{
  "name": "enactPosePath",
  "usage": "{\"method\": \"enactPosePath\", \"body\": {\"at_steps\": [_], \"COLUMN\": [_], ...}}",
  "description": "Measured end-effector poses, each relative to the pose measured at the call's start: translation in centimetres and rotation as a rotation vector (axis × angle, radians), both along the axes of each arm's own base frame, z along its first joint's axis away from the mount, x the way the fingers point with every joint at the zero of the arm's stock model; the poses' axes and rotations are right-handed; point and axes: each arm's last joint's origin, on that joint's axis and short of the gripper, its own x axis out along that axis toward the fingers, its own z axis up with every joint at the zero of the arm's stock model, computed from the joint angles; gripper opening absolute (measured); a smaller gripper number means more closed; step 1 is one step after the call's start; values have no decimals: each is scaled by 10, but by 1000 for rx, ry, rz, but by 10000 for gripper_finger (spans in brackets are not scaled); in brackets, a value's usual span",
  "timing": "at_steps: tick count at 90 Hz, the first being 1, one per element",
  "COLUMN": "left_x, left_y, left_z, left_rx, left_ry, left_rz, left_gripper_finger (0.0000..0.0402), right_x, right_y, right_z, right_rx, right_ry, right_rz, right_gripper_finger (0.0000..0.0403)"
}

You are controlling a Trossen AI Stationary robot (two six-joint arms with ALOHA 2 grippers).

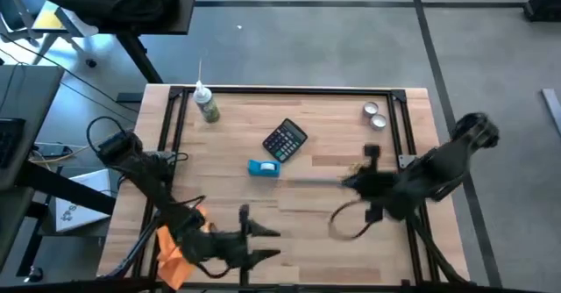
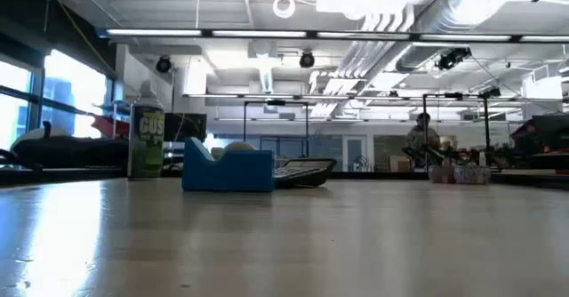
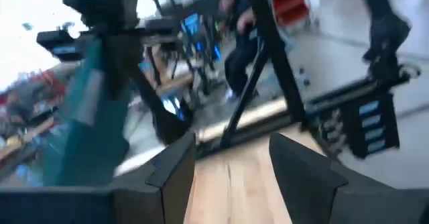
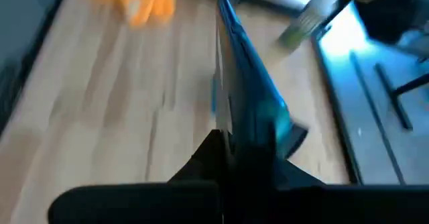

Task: Apply microfiber cloth
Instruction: Spray the cellphone using the white spray bottle

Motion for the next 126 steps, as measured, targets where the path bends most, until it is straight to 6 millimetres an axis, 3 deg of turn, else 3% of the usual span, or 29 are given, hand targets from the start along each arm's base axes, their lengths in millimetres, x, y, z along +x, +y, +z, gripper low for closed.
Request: {"method": "enactPosePath", "body": {"at_steps": [13, 28, 42, 55, 70, 90, 102, 126], "left_x": [-19, -30, -14, 2, 11, 28, 33, 40], "left_y": [12, 58, 98, 115, 124, 140, 141, 145], "left_z": [-13, -42, -60, -53, -40, -15, -3, 16], "left_rx": [-65, -217, -353, -345, -271, -282, -262, -261], "left_ry": [-192, -413, -400, -443, -501, -599, -649, -720], "left_rz": [-47, -215, -241, -276, -188, -197, -301, -306], "left_gripper_finger": [161, 158, 158, 158, 166, 179, 179, 179], "right_x": [-13, -3, 10, 16, 11, 10, 9, 9], "right_y": [-11, -4, -3, -10, -18, -18, -17, -18], "right_z": [-11, -49, -73, -98, -104, -102, -101, -97], "right_rx": [106, 134, 191, 250, 248, 157, 150, 124], "right_ry": [-200, -381, -644, -799, -927, -952, -972, -1007], "right_rz": [36, 124, 197, 215, 201, 228, 261, 299], "right_gripper_finger": [0, 0, 0, 0, 0, 0, 0, 0]}}
